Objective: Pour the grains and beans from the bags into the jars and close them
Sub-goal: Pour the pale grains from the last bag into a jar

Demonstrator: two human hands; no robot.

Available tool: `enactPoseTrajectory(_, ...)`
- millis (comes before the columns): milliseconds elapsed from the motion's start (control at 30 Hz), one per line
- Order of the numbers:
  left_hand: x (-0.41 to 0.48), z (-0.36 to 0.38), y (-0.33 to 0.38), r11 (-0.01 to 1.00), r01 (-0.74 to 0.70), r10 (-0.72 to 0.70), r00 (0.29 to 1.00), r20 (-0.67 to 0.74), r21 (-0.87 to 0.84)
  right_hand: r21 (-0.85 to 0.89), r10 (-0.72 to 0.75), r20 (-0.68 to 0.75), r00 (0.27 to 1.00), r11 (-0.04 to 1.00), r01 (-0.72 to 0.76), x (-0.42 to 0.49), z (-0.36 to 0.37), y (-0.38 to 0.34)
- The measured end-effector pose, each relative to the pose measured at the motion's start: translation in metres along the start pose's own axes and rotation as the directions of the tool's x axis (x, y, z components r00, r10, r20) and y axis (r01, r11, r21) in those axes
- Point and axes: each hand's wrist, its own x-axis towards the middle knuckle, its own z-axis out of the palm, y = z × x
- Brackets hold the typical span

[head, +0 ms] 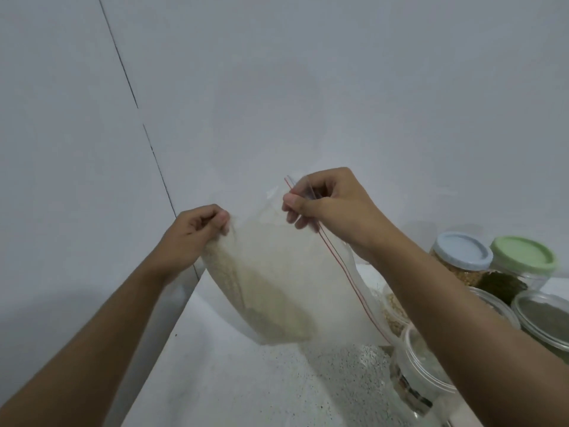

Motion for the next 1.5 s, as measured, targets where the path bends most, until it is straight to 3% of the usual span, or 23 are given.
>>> enactPoseTrajectory(133,0.002,-0.005,0.006,0.999,-0.026,0.026,1.000,-0.001,0.037,0.065,0.008,-0.016,1.000,0.998,-0.007,0.002,-0.006,0.007)
enactPoseTrajectory(267,0.004,0.009,0.016,0.967,-0.077,0.017,0.971,0.239,0.242,-0.010,0.039,0.015,0.999,0.999,-0.039,-0.003,-0.007,0.023)
enactPoseTrajectory(367,0.004,0.007,0.007,0.964,-0.025,-0.029,0.980,0.199,0.263,0.027,0.075,-0.005,0.997,0.997,-0.075,-0.005,-0.011,0.036)
enactPoseTrajectory(600,-0.025,0.001,-0.036,0.979,0.192,-0.196,0.979,0.060,0.067,-0.032,0.073,-0.034,0.997,0.997,-0.074,-0.010,-0.017,0.046)
enactPoseTrajectory(667,-0.036,0.000,-0.056,0.957,0.270,-0.270,0.963,0.007,-0.107,-0.011,0.078,-0.041,0.996,0.997,-0.078,-0.011,-0.016,0.049)
enactPoseTrajectory(767,-0.053,0.008,-0.081,0.811,0.378,-0.387,0.919,0.076,-0.447,-0.017,0.071,-0.034,0.997,0.997,-0.072,-0.012,-0.014,0.050)
enactPoseTrajectory(833,-0.055,0.017,-0.091,0.757,0.369,-0.399,0.915,0.066,-0.540,-0.026,0.072,-0.030,0.997,0.997,-0.073,-0.011,-0.013,0.050)
enactPoseTrajectory(933,-0.047,0.031,-0.096,0.720,0.277,-0.439,0.892,-0.110,-0.637,-0.026,0.066,-0.038,0.997,0.997,-0.067,-0.010,-0.011,0.049)
enactPoseTrajectory(1000,-0.041,0.041,-0.091,0.668,0.227,-0.452,0.880,-0.144,-0.709,-0.037,0.054,-0.044,0.998,0.998,-0.055,-0.010,-0.010,0.048)
enactPoseTrajectory(1233,-0.049,0.082,-0.092,0.439,0.396,-0.581,0.810,0.081,-0.807,-0.057,0.051,-0.049,0.998,0.997,-0.054,-0.010,-0.005,0.051)
enactPoseTrajectory(1500,-0.028,0.078,-0.075,0.443,0.212,-0.593,0.798,-0.107,-0.871,-0.091,-0.019,-0.049,0.999,0.996,0.015,-0.009,-0.005,0.043)
